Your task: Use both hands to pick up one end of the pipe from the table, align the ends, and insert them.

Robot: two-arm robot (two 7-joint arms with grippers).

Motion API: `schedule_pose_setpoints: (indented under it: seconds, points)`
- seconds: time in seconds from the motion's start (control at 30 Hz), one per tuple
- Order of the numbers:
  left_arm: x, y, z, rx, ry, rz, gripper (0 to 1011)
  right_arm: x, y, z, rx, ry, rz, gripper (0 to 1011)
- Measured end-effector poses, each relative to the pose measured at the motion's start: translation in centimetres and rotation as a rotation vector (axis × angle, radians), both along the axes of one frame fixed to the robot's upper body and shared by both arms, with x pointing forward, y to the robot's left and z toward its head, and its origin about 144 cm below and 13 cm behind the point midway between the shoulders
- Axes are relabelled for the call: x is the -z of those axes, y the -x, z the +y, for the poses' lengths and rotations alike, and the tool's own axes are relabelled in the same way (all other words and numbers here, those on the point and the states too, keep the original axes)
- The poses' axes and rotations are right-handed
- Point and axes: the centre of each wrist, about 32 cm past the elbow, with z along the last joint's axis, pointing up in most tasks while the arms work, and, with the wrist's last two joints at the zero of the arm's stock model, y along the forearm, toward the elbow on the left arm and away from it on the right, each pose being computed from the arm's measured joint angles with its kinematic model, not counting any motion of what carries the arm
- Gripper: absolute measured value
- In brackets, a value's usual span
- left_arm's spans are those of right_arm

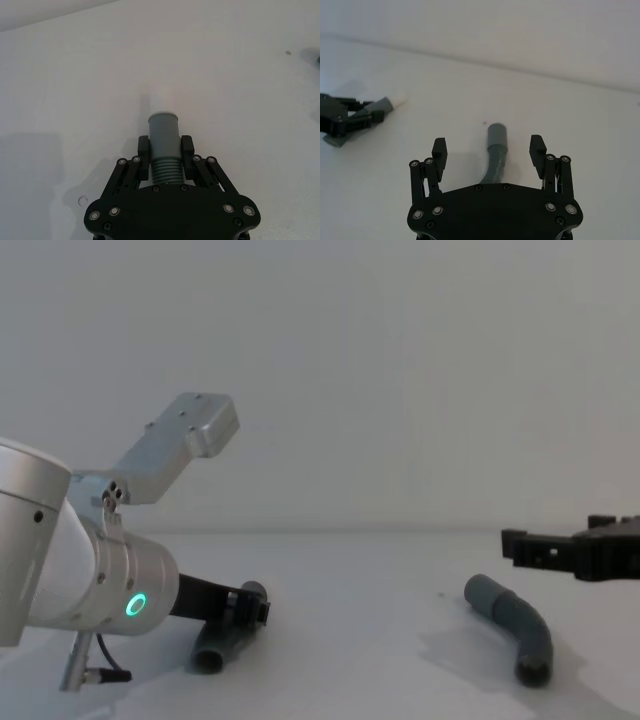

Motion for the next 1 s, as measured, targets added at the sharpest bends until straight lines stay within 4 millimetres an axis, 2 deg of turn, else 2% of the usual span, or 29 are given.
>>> schedule_pose_setpoints:
  seconds: [0.5,1.0]
  points:
    - [0.0,0.0,0.0,0.0,0.0,0.0,361,-1.2,-0.5,0.9,-0.029,0.05,0.153,1000]
    - [0.0,0.0,0.0,0.0,0.0,0.0,361,-1.7,-1.6,2.2,0.025,0.065,0.207,1000]
